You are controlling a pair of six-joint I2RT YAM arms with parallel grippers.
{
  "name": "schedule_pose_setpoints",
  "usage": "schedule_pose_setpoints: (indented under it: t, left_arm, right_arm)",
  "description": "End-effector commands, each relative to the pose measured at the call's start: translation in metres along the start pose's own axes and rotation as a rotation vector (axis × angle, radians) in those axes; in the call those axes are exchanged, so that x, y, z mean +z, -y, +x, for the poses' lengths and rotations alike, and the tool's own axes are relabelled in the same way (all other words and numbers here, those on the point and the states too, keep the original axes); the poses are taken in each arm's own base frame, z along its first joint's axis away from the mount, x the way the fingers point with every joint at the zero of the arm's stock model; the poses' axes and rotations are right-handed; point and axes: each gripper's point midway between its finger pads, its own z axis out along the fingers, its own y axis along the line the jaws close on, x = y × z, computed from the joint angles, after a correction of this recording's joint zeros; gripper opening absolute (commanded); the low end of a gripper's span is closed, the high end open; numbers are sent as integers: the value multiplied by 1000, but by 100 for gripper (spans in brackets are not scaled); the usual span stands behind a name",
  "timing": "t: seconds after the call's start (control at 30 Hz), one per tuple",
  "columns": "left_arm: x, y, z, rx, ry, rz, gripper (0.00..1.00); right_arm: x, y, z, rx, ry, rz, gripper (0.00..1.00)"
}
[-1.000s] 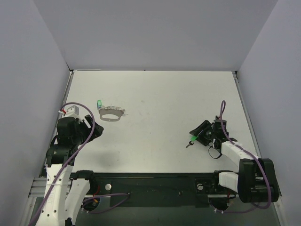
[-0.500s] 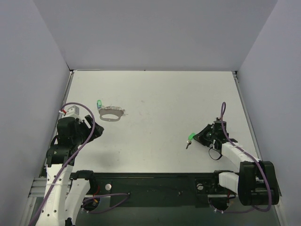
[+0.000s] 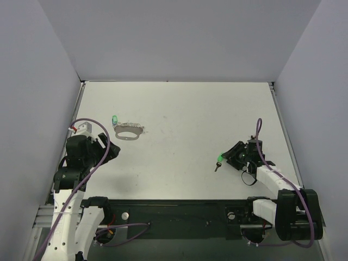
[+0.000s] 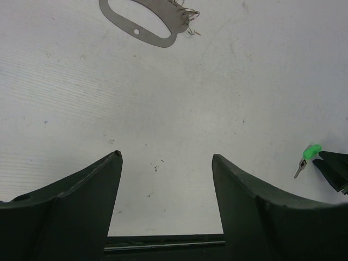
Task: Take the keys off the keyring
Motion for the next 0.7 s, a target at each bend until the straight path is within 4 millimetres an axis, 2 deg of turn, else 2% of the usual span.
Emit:
schedule_pose_setpoints:
  t: [0.0, 0.27, 0.67]
  left_arm:
    - [1, 8, -13, 19, 51, 37, 77]
    - [1, 8, -12, 18, 45, 37, 76]
    - [2, 7, -13, 16, 46, 32, 75]
  right_arm:
    - [1, 0, -4, 7, 39, -15, 44]
    - [11, -6, -8, 35, 65, -60, 42]
    - [21, -3, 7, 45, 73, -83, 30]
